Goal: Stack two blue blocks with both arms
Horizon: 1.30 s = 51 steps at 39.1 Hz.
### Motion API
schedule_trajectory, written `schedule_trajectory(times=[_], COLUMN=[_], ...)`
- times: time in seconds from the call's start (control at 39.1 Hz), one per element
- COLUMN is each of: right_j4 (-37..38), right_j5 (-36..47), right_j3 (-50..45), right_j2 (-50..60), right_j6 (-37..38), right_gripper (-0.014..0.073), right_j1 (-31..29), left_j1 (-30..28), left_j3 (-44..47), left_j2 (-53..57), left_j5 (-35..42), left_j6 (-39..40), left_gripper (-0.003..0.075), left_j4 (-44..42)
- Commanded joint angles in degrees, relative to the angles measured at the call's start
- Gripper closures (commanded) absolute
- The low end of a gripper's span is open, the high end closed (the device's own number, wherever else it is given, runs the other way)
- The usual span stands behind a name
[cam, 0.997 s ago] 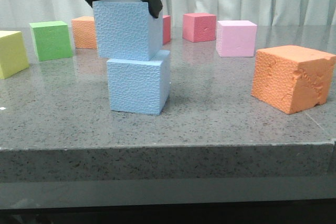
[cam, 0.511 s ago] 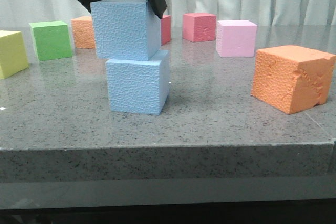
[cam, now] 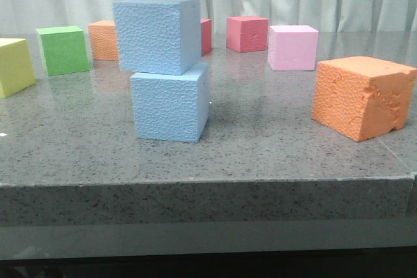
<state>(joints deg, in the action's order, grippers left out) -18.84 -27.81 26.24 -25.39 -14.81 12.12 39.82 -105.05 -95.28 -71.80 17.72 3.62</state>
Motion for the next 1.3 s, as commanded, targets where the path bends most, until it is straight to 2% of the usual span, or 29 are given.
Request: schedule_trajectory(times=[0.0, 0.1, 0.18, 0.38, 0.43, 0.64, 0.74, 1.02, 1.28], right_j4=[-0.89, -0.89, -0.89, -0.89, -0.89, -0.89, -0.89, -0.89, -0.89], right_j5=[4.01, 4.01, 4.01, 4.16, 4.02, 4.02, 4.02, 4.02, 4.02], right_j3=[1.37, 1.37, 1.37, 1.37, 1.37, 1.37, 1.37, 1.37, 1.37], right_j2=[-0.26, -0.26, -0.26, -0.26, -0.26, -0.26, -0.26, -0.26, -0.26], right_j6=[-0.07, -0.07, -0.07, -0.07, -0.07, -0.07, -0.07, -0.07, -0.07], right_gripper=[0.0660, 0.0660, 0.0660, 0.0660, 0.0660, 0.0660, 0.0660, 0.0660, 0.0660], right_j1=[-0.12, -0.12, -0.12, -0.12, -0.12, -0.12, -0.12, -0.12, -0.12], left_j1=[0.36, 0.36, 0.36, 0.25, 0.25, 0.58, 1.07, 1.07, 1.07], left_j3=[-1.86, -1.86, -1.86, -1.86, -1.86, -0.61, 4.63, 29.54, 51.88], left_j2=[3.32, 4.71, 6.13, 9.39, 10.10, 14.38, 18.73, 37.54, 56.73], left_j5=[-1.18, -1.18, -1.18, -1.18, -1.18, -1.06, 1.62, 22.52, 37.15], left_j6=[-0.27, -0.27, -0.41, -3.31, -3.98, -6.89, -7.15, -7.51, -7.51], left_gripper=[0.0206, 0.0222, 0.0297, 0.0687, 0.0739, 0.0741, 0.0741, 0.0741, 0.0741], left_j4=[-0.67, -2.82, -3.62, -5.54, -6.02, -6.23, -6.84, -6.84, -8.01])
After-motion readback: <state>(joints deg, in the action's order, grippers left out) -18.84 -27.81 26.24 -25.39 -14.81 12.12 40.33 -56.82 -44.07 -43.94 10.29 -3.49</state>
